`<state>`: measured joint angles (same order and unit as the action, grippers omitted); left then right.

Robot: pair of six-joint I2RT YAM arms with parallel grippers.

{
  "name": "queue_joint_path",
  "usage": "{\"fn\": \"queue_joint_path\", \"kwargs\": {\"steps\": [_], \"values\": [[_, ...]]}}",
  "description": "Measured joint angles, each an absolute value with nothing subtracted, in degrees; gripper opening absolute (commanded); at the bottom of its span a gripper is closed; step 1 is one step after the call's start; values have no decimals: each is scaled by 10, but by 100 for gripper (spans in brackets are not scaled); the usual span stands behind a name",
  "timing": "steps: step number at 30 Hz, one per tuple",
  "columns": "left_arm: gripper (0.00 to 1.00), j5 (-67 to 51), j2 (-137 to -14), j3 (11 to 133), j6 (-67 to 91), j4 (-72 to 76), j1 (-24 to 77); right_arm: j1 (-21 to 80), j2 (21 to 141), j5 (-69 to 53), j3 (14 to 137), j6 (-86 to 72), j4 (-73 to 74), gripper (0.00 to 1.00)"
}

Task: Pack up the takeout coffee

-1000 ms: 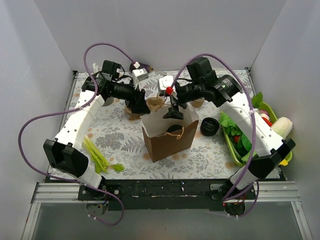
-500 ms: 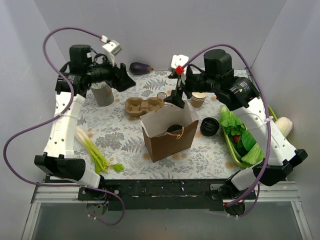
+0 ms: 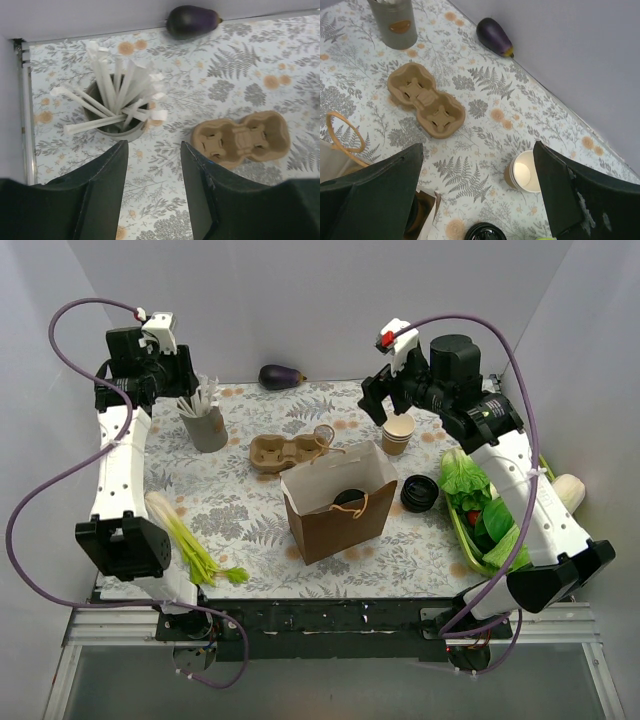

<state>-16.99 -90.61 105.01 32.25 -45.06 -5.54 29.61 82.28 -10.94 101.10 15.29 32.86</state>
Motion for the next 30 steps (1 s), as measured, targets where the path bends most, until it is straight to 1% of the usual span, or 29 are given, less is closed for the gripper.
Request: {"fn": "queue_joint_path", "kwargs": {"steps": [4,9,17,20,30], "values": [[46,-123,-977,1087,324,-442,-65,289,822,-106,989,144,327,98],[44,-83,-1098,1187,316,-450,-81,288,817,-107,964,134,322,98],[39,-79,-1213,1294,294,-441,-97,279,806,-114,939,123,315,97],[38,-86,-1236,1313,292,-415,-97,277,806,-117,939,122,314,97],[35,-136,-1254,1309,327,-351,-107,270,810,-122,939,122,315,97]]}}
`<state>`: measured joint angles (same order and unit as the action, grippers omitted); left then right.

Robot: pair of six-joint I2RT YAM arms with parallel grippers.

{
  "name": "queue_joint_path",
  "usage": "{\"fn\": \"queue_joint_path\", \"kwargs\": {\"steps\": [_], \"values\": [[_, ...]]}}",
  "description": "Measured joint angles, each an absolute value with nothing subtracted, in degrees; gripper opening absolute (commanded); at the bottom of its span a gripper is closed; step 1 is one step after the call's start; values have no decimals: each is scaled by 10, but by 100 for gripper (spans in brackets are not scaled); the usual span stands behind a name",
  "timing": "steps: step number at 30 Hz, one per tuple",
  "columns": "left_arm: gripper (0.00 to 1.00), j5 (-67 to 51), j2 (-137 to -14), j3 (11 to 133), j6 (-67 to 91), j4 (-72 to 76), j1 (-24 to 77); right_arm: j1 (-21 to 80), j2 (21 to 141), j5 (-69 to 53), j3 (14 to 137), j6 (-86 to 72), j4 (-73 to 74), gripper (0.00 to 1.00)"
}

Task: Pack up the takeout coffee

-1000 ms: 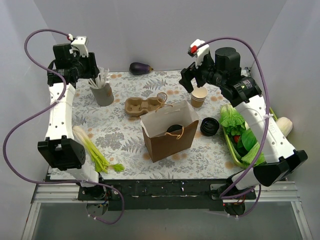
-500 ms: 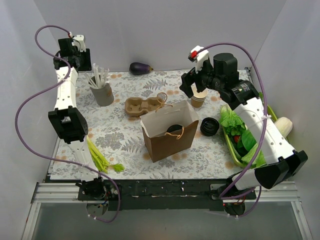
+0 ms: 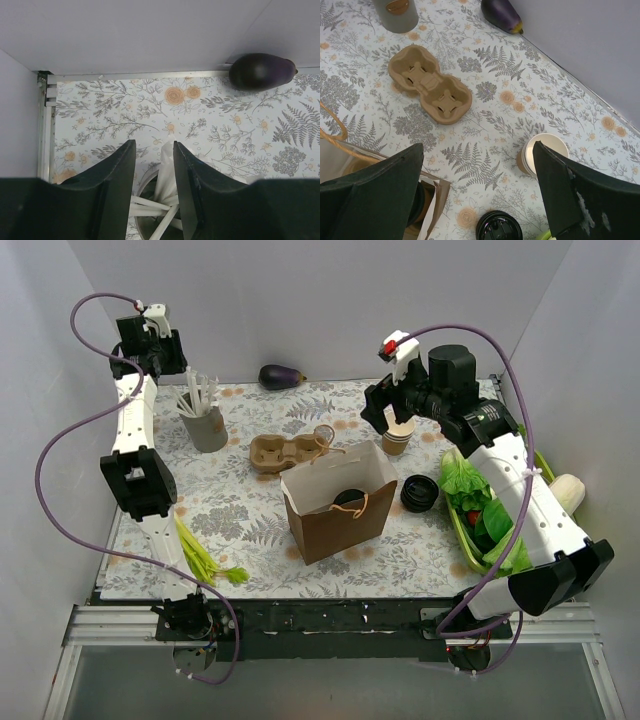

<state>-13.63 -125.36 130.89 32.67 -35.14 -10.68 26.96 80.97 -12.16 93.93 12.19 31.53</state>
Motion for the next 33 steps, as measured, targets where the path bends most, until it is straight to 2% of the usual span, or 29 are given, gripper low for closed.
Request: {"fn": "queue_joint_path", "kwargs": {"steps": [13,23,28,33], "values": [[36,-192,-1273,1306,359,-346,-116,270,815,-122,939,122,316,97],[17,-212,-1273,1306,366,-347,-117,270,819,-123,939,122,316,96],[0,-216,-1273,1306,366,-347,-117,270,819,-125,939,122,316,96],[0,-216,-1273,1306,362,-347,-117,270,820,-126,939,122,316,96]]}}
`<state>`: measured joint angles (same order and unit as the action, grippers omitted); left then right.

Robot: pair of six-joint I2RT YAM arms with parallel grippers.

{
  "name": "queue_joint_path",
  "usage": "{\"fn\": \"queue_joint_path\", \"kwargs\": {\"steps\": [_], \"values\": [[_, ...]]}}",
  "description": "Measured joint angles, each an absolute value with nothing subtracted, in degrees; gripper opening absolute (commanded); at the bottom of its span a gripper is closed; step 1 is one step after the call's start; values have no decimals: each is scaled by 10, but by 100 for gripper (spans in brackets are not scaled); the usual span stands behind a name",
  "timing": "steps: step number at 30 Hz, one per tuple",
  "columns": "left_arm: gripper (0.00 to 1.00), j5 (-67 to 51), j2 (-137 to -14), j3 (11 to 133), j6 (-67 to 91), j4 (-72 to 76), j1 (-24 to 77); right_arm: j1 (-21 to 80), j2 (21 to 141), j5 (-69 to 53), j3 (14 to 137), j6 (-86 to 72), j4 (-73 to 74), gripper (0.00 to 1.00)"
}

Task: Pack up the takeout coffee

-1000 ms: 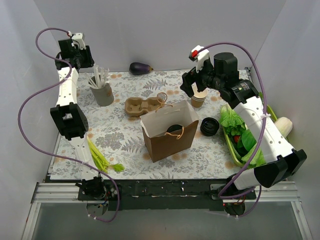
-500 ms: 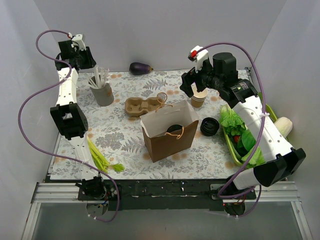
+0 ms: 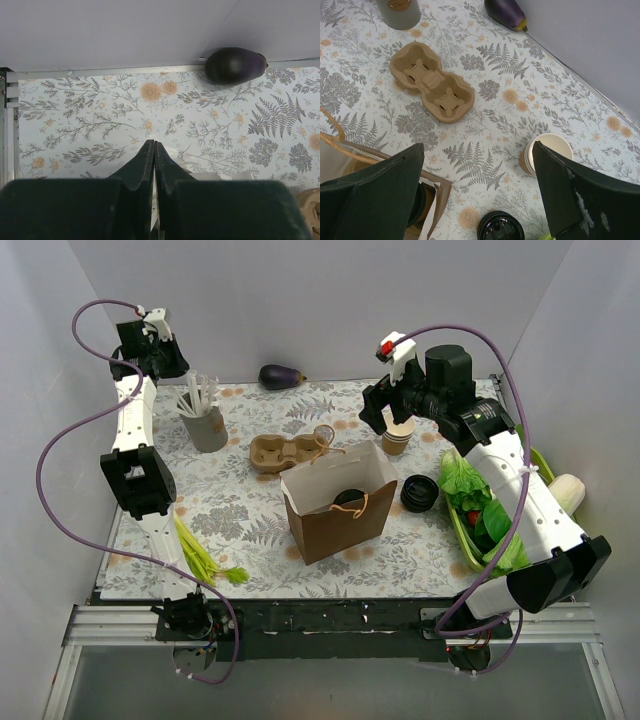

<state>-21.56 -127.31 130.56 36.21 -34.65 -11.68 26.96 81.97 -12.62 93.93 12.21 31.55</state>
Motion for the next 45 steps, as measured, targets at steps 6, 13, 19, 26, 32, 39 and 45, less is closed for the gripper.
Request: {"fn": "queue_joint_path", "kwargs": {"steps": [6,13,19,26,32,39,45], "values": [[0,-215,-1272,1306,358,-347,-117,270,821,-129,939,122,316,96],[0,-215,-1200,1257,357,-341,-117,270,821,-135,938,122,315,96],[56,-207,-1047,1188,345,-317,-117,270,821,-142,934,119,313,96],[58,-195,-1060,1219,352,-271,-115,270,839,-165,932,110,311,96],[56,-197,-1190,1236,365,-270,-114,270,846,-166,932,113,315,96],[51,-196,-1263,1250,377,-283,-114,270,839,-161,928,124,318,96],[46,-196,-1263,1277,384,-266,-114,270,838,-158,927,124,319,96]]}}
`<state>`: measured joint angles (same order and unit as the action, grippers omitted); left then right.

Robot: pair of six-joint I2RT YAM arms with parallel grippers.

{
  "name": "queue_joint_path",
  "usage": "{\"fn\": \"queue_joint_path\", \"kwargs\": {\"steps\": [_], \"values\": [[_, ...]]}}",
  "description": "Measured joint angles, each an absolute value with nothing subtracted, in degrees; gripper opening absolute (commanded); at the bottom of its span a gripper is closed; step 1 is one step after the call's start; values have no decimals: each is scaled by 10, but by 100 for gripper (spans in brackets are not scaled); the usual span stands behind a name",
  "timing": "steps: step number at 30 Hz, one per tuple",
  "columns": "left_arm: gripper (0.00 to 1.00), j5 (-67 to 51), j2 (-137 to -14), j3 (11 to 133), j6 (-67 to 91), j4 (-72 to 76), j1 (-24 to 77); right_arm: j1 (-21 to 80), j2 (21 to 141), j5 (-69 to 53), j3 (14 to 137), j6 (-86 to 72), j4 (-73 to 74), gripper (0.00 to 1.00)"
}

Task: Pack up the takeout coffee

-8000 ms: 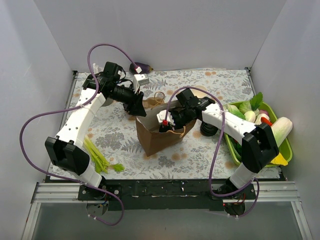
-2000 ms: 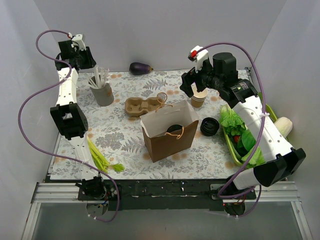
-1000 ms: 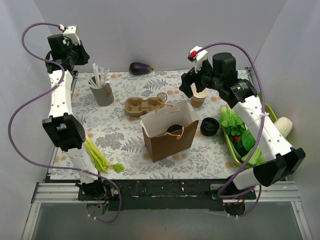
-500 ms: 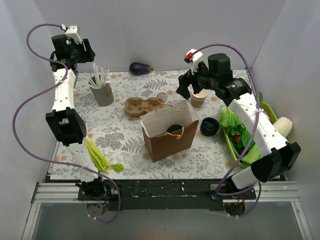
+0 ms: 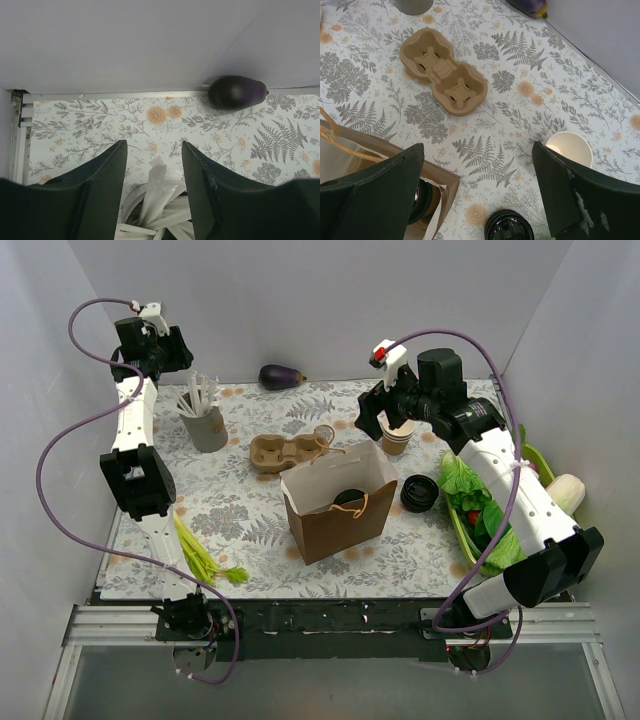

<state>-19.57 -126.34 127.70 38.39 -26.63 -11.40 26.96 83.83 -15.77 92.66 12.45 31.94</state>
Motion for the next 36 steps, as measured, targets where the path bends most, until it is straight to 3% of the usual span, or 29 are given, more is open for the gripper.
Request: {"fn": "queue_joint_path", "kwargs": {"steps": [9,21,30,36], "values": [[40,-195,-1263,1279,388,-266,-114,270,839,-158,919,124,319,96],[40,-187,-1263,1264,386,-271,-115,270,839,-158,913,123,316,96],[29,-187,-1263,1261,381,-275,-115,270,839,-158,904,123,315,96],[31,-187,-1263,1260,379,-280,-115,270,839,-158,901,122,314,96]]}}
